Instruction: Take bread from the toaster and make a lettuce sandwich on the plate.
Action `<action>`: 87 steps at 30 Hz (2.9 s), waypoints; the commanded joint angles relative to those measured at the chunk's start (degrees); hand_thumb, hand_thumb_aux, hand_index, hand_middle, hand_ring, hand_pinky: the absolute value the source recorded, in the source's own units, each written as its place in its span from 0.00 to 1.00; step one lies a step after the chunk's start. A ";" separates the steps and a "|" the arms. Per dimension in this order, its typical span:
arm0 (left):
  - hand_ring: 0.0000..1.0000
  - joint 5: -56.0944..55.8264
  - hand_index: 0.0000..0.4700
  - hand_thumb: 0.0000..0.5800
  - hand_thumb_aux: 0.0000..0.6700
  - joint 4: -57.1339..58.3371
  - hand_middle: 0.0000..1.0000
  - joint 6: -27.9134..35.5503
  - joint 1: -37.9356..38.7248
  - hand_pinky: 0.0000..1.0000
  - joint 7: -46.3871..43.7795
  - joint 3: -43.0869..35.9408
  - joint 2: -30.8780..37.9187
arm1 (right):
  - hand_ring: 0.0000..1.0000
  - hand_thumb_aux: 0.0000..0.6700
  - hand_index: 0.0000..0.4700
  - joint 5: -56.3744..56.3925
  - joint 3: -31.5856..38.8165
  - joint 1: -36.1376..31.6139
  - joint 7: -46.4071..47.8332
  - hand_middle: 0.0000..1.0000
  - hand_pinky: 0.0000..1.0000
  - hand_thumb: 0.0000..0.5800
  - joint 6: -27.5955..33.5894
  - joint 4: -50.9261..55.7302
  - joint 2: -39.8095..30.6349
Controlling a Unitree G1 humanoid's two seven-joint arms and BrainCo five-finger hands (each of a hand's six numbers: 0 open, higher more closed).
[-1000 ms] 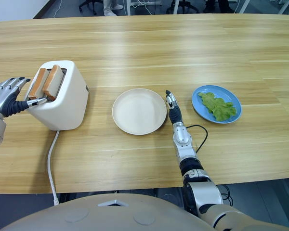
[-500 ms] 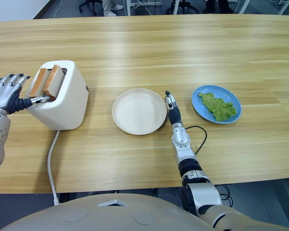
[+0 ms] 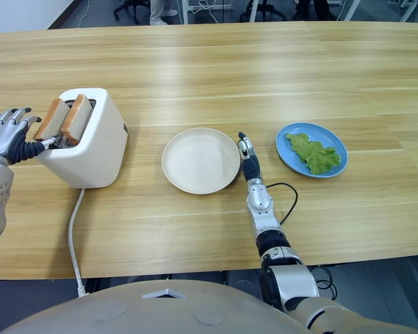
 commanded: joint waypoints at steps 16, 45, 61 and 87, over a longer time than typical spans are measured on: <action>1.00 -3.88 0.98 1.00 1.00 -10.88 1.00 -5.72 -0.56 1.00 8.05 3.44 -4.59 | 0.00 0.00 0.00 -1.36 1.22 0.17 -0.88 0.00 0.00 0.00 1.86 3.19 -0.56; 1.00 -39.61 0.98 1.00 1.00 -6.38 1.00 -13.21 -8.01 1.00 -0.32 -9.82 -36.77 | 0.00 0.00 0.00 1.83 -2.87 -1.03 -4.09 0.00 0.00 0.00 0.57 4.53 -2.75; 1.00 -33.28 0.98 1.00 1.00 47.36 1.00 -22.01 -30.88 1.00 -1.53 -24.04 -44.10 | 0.00 0.00 0.00 2.77 -3.73 -1.12 -3.33 0.00 0.00 0.00 1.25 5.42 -3.57; 0.00 -1.12 0.00 0.00 0.00 3.10 0.00 -7.59 -25.44 0.00 19.86 -28.45 -30.45 | 0.00 0.00 0.00 1.63 -2.06 -1.38 -2.01 0.00 0.00 0.00 1.74 4.91 -3.78</action>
